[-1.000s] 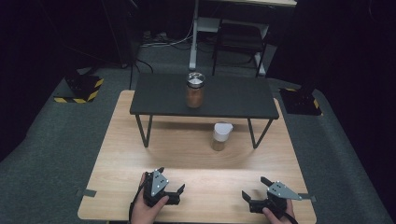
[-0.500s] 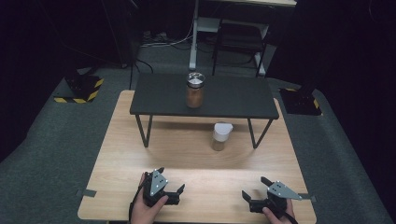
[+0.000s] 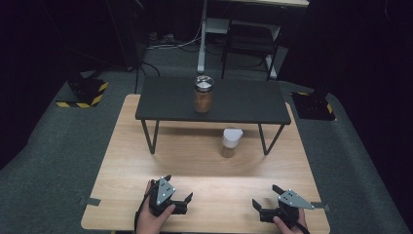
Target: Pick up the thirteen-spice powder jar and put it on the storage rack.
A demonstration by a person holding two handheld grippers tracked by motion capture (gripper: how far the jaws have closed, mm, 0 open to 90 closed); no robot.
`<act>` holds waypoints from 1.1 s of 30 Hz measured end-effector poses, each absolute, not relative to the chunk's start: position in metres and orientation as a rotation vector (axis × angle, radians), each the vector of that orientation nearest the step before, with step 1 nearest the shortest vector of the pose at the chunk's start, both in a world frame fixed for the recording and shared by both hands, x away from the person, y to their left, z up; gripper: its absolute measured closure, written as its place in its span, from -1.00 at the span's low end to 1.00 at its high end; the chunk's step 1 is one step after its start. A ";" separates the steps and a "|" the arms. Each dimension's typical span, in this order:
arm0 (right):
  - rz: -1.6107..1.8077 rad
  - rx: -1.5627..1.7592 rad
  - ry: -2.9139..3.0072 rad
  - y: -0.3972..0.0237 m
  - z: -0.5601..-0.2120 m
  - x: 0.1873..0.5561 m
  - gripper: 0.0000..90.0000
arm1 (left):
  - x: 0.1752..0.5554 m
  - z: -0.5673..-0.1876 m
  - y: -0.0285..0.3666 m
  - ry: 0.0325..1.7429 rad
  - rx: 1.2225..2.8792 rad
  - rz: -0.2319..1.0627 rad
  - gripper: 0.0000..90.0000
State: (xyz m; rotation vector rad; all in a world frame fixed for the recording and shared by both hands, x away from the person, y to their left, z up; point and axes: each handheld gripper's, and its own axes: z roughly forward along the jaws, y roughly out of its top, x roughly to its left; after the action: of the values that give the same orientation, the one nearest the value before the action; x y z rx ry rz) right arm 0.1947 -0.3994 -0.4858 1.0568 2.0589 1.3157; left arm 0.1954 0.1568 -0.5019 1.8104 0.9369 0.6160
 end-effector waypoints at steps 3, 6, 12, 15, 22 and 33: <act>1.316 1.062 2.056 -0.399 -0.486 0.195 -0.99 | 0.195 -0.503 0.157 0.947 1.799 0.618 -0.99; 1.326 1.073 2.052 -0.401 -0.486 0.195 -0.99 | 0.195 -0.503 0.157 0.946 1.799 0.616 -0.99; 1.346 1.093 2.038 -0.404 -0.488 0.195 -0.99 | 0.196 -0.502 0.159 0.951 1.795 0.600 -0.99; 1.330 1.092 2.035 -0.401 -0.487 0.194 -0.99 | 0.194 -0.505 0.161 0.956 1.773 0.608 -0.99; 1.350 1.091 2.008 -0.398 -0.483 0.191 -0.99 | 0.193 -0.505 0.160 0.934 1.785 0.616 -0.99; 1.387 1.066 1.951 -0.391 -0.463 0.197 -1.00 | 0.195 -0.506 0.164 0.948 1.765 0.589 -0.99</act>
State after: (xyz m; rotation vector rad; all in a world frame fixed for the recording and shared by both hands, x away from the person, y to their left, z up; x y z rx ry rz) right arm 0.1967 -0.3912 -0.4629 1.0658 1.9505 1.3874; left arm 0.1952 0.1640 -0.5057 1.7651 0.9479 0.5893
